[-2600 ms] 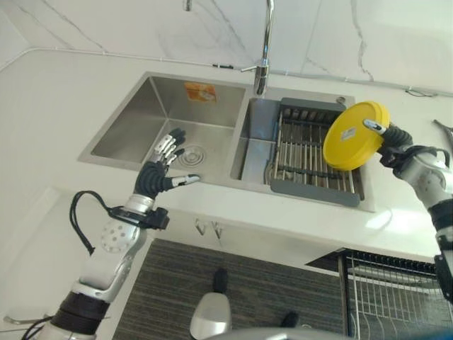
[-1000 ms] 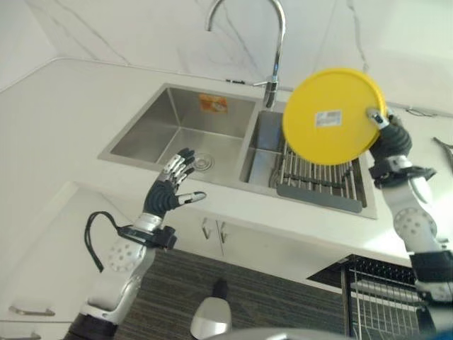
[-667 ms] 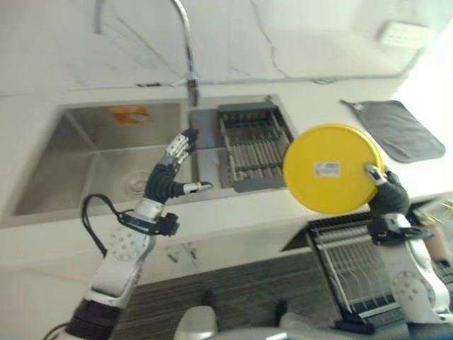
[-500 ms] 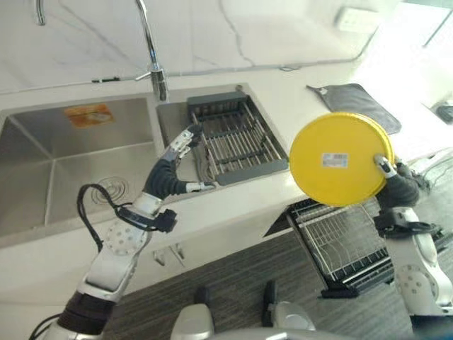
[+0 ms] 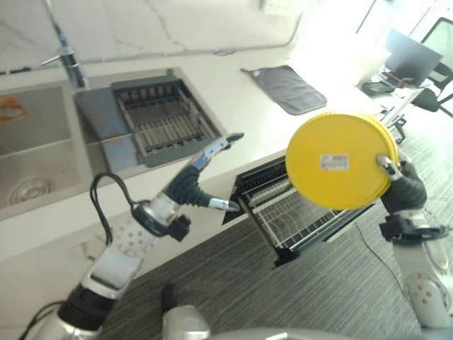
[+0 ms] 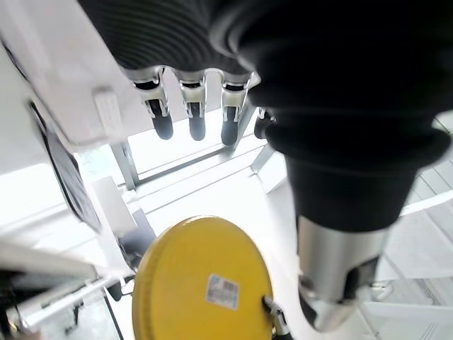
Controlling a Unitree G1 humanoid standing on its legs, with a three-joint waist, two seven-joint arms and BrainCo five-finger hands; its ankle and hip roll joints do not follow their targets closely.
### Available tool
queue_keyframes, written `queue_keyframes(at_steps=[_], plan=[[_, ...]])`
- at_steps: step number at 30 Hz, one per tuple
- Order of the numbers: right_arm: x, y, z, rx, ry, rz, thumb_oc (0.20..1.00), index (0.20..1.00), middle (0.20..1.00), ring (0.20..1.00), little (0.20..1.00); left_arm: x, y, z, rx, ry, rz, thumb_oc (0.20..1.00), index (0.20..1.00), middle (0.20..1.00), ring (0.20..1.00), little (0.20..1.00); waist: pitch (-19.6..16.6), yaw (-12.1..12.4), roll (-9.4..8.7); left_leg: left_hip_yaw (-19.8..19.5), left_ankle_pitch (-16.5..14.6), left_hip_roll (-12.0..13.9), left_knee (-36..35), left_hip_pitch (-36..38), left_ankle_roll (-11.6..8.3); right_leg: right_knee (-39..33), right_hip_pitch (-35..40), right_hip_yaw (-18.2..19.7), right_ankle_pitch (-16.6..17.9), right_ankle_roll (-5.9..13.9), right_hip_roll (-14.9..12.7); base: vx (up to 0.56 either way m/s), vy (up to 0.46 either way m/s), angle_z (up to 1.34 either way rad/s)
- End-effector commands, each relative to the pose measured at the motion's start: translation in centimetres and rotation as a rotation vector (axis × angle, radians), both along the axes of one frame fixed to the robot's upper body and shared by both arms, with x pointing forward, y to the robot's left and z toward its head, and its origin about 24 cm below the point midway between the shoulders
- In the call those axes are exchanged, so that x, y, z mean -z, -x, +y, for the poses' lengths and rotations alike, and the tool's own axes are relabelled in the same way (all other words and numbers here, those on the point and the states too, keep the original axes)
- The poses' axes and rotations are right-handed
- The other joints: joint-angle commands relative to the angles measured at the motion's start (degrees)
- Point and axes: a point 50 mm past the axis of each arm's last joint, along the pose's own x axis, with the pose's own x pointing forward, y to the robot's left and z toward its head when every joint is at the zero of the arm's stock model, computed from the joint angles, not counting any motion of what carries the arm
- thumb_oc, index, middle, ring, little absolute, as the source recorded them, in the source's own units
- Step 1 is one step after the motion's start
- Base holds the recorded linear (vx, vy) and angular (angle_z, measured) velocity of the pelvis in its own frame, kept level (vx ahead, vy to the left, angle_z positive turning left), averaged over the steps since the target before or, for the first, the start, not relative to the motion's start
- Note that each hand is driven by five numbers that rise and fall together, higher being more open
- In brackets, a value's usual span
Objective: Place the dishes in the dishwasher.
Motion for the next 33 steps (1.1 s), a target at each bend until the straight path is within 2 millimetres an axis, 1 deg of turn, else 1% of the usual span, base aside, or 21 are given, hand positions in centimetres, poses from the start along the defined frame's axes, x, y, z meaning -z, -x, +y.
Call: queue_keyframes(at_steps=[1, 3, 6, 8, 9, 10, 11, 12, 13, 14, 16, 17, 18, 20, 23, 27, 29, 30, 31, 32, 33], plan=[[-4.6, -0.2, 0.1, 0.004, -0.039, -0.264, 0.2, 0.2, 0.2, 0.2, 0.2, -3.0, -0.2, -0.5, 0.016, -0.022, -0.17, 1.0, 1.0, 1.0, 1.0, 1.0, -1.59, 0.28, 0.02, 2.92, -12.55, -5.43, 0.43, 7.34, 4.69, -0.03, -7.84, 1.94, 7.11, 0.21, -6.0, -0.05, -0.612, -0.38], [-4.8, -0.3, 0.4, 0.0, -0.016, -0.273, 0.2, 0.2, 0.2, 0.2, 0.2, -2.9, -0.2, -0.3, 0.002, -0.025, -0.163, 1.0, 1.0, 1.0, 1.0, 1.0, -1.83, 0.21, 0.31, 2.59, -12.26, -3.76, 0.58, 7.36, 3.88, -0.03, -9.36, 3.29, 5.84, 0.2, -5.53, -0.03, -0.542, -0.29], [-5.2, -0.3, 1.6, -0.04, 0.0, -0.315, 0.2, 0.2, 0.2, 0.2, 0.2, -2.5, -0.5, 0.6, -0.065, -0.016, -0.135, 1.0, 1.0, 1.0, 1.0, 1.0, -1.4, 0.27, -0.12, 1.31, -11.8, 0.44, 1.72, 7.06, 2.27, 0.28, -11.48, 5.24, 5.03, -0.71, -3.8, -0.08, -0.754, -0.31], [-5.5, -0.4, 2.4, -0.068, 0.022, -0.361, 0.2, 0.2, 0.2, 0.2, 0.2, -2.2, -0.6, 1.7, -0.13, 0.003, -0.111, 1.0, 1.0, 1.0, 1.0, 1.0, -0.86, 0.39, -0.08, 2.18, -10.85, 3.41, 3.51, 6.09, 1.22, 1.28, -11.52, 3.85, 1.73, -0.71, -1.45, -0.09, -0.67, -0.18], [-5.6, -0.5, 2.4, -0.065, 0.033, -0.369, 0.2, 0.2, 0.2, 0.2, 0.2, -1.8, -0.7, 2.0, -0.162, 0.008, -0.091, 1.0, 1.0, 1.0, 1.0, 1.0, -0.76, 0.07, 0.27, 1.61, -10.24, 4.14, 3.46, 6.18, 0.8, 1.46, -11.72, 4.03, 1.08, -1.01, -0.46, -0.09, -0.542, -0.04], [-6.0, -0.8, 2.8, -0.09, 0.052, -0.373, 0.2, 0.2, 0.2, 0.2, 0.2, -0.8, -0.7, 2.5, -0.225, 0.057, -0.05, 1.0, 1.0, 1.0, 1.0, 1.0, -0.83, -0.82, 1.2, 1.94, -8.8, 4.99, 2.09, 7.3, 0.36, 1.0, -12.95, 5.89, 0.33, -1.96, 1.43, -0.09, -0.379, 0.02], [-5.7, -0.9, 3.5, -0.114, 0.106, -0.372, 0.2, 0.2, 0.2, 0.2, 0.2, 0.2, -0.3, 3.3, -0.282, 0.153, 0.004, 1.0, 1.0, 1.0, 1.0, 1.0, -1.5, -0.84, 2.71, 3.13, -6.62, 5.04, 0.16, 6.3, 0.46, 0.77, -13.48, 6.49, -0.87, -3.41, 3.08, -0.08, -0.307, 0.05], [-5.3, -0.8, 3.3, -0.103, 0.113, -0.367, 0.2, 0.2, 0.2, 0.2, 0.2, 0.8, -0.2, 3.7, -0.291, 0.197, 0.04, 1.0, 1.0, 1.0, 1.0, 1.0, -1.94, -0.82, 3.04, 4.59, -5.85, 4.65, 0.18, 5.23, 0.49, 0.68, -13.16, 5.62, -1.17, -3.74, 3.21, -0.03, -0.203, 0.21], [-4.9, -0.4, 2.9, -0.093, 0.124, -0.345, 0.2, 0.2, 0.2, 0.2, 0.2, 2.1, 0.1, 3.9, -0.292, 0.254, 0.102, 1.0, 1.0, 1.0, 1.0, 1.0, -2.48, -0.7, 3.73, 6.87, -4.31, 3.35, 0.36, 2.96, 0.02, 0.33, -12.13, 3.21, -1.97, -4.21, 3.01, -0.01, -0.141, 0.7], [-4.7, -0.2, 2.5, -0.082, 0.137, -0.34, 0.2, 0.2, 0.2, 0.2, 0.2, 2.7, 0.3, 3.9, -0.302, 0.249, 0.106, 1.0, 1.0, 1.0, 1.0, 1.0, -2.49, -0.68, 4.48, 8.41, -3.28, 3.33, 0.09, 1.88, -0.96, 0.2, -11.58, 1.22, -2.12, -4.13, 2.37, 0.03, -0.09, 1.3], [-4.7, -0.2, 1.9, -0.054, 0.144, -0.319, 0.2, 0.2, 0.2, 0.2, 0.2, 2.9, 0.4, 4.0, -0.293, 0.199, 0.096, 1.0, 1.0, 1.0, 1.0, 1.0, -2.74, -0.95, 5.59, 9.59, -3.31, 3.71, 0.0, 1.28, -2.96, -0.03, -10.28, -1.06, -2.94, -3.03, 1.7, 0.01, 0.027, 1.39], [-4.9, -0.2, 1.9, -0.043, 0.165, -0.318, 0.2, 0.2, 0.2, 0.2, 0.2, 2.7, 0.6, 4.0, -0.3, 0.163, 0.067, 1.0, 1.0, 1.0, 1.0, 1.0, -2.68, -0.88, 6.23, 8.21, -2.68, 3.27, 0.0, 0.4, -2.87, -0.03, -10.35, -2.03, -2.71, -3.46, 1.48, -0.03, 0.118, 1.0], [-5.1, -0.3, 2.1, -0.042, 0.184, -0.318, 0.2, 0.2, 0.2, 0.2, 0.2, 2.6, 0.7, 4.2, -0.311, 0.155, 0.061, 1.0, 1.0, 1.0, 1.0, 1.0, -2.83, -0.62, 6.7, 6.61, -3.39, 2.38, 0.0, 0.5, -2.36, -0.03, -10.27, -1.28, -3.08, -3.55, 1.48, 0.0, 0.172, 0.88], [-4.9, -0.5, 2.5, -0.056, 0.186, -0.3, 0.2, 0.2, 0.2, 0.2, 0.2, 2.5, 0.8, 4.5, -0.326, 0.135, 0.063, 1.0, 1.0, 1.0, 1.0, 1.0, -3.21, -0.67, 7.45, 6.26, -3.91, 1.55, 0.0, 1.17, -1.88, -0.03, -9.69, -0.62, -3.32, -3.46, 1.19, 0.08, 0.199, 0.56], [-4.3, -0.8, 2.9, -0.081, 0.174, -0.273, 0.2, 0.2, 0.2, 0.2, 0.2, 2.6, 0.6, 4.6, -0.317, 0.094, 0.073, 1.0, 1.0, 1.0, 1.0, 1.0, -4.08, -0.25, 8.0, 5.94, -4.39, 0.66, 0.0, 1.79, -1.62, -0.03, -8.82, -1.69, -2.68, -2.91, -0.28, 0.13, 0.302, 0.18], [-4.5, -1.2, 3.2, -0.084, 0.158, -0.285, 0.2, 0.2, 0.2, 0.2, 0.2, 2.7, 0.2, 3.9, -0.267, -0.008, 0.049, 1.0, 1.0, 1.0, 1.0, 1.0, -3.66, 1.11, 7.13, 3.99, -6.56, -2.01, 0.0, 3.33, -0.43, 1.81, -8.24, -2.53, -1.1, -2.14, -3.37, 0.12, 0.354, 0.07], [-4.5, -1.0, 3.1, -0.073, 0.137, -0.299, 0.2, 0.2, 0.2, 0.2, 0.2, 2.5, 0.0, 3.7, -0.241, -0.026, 0.056, 1.0, 1.0, 1.0, 1.0, 1.0, -3.27, 1.86, 6.21, 2.48, -7.38, -3.62, 0.0, 3.47, 0.95, 6.03, -8.27, -1.75, -1.43, -1.97, -4.93, 0.14, 0.294, 0.03], [-4.3, -0.6, 2.9, -0.056, 0.107, -0.311, 0.2, 0.2, 0.2, 0.2, 0.2, 2.5, 0.1, 3.5, -0.225, -0.052, 0.039, 1.0, 1.0, 1.0, 1.0, 1.0, -2.82, 2.14, 5.27, 1.34, -7.97, -4.91, 0.44, 3.44, 2.46, 14.03, -9.5, -0.03, -1.03, -1.71, -6.31, 0.13, 0.165, 0.12], [-4.2, -0.3, 2.8, -0.049, 0.082, -0.32, 0.2, 0.2, 0.2, 0.2, 0.2, 2.5, 0.1, 3.4, -0.207, -0.068, 0.033, 1.0, 1.0, 1.0, 1.0, 1.0, -2.51, 2.08, 4.82, 0.41, -7.9, -5.33, 0.99, 2.94, 3.34, 17.73, -10.91, 1.71, -0.45, -1.78, -6.53, 0.15, 0.084, 0.25], [-4.1, -0.2, 2.8, -0.046, 0.065, -0.325, 0.2, 0.2, 0.2, 0.2, 0.2, 2.5, 0.2, 3.2, -0.191, -0.088, 0.021, 1.0, 1.0, 1.0, 1.0, 1.0, -2.11, 1.89, 4.52, -0.34, -8.2, -5.33, 1.8, 2.5, 3.83, 19.47, -12.11, 3.5, -0.12, -1.98, -6.32, 0.15, -0.093, 0.28], [-3.9, -0.2, 3.1, -0.053, 0.053, -0.333, 0.2, 0.2, 0.2, 0.2, 0.2, 2.3, 0.2, 2.9, -0.167, -0.106, 0.0, 1.0, 1.0, 1.0, 1.0, 1.0, -1.32, 1.5, 4.09, -1.22, -8.44, -4.69, 2.9, 1.87, 3.79, 17.91, -13.49, 5.48, 0.2, -2.53, -5.37, 0.12, -0.109, 0.24]])
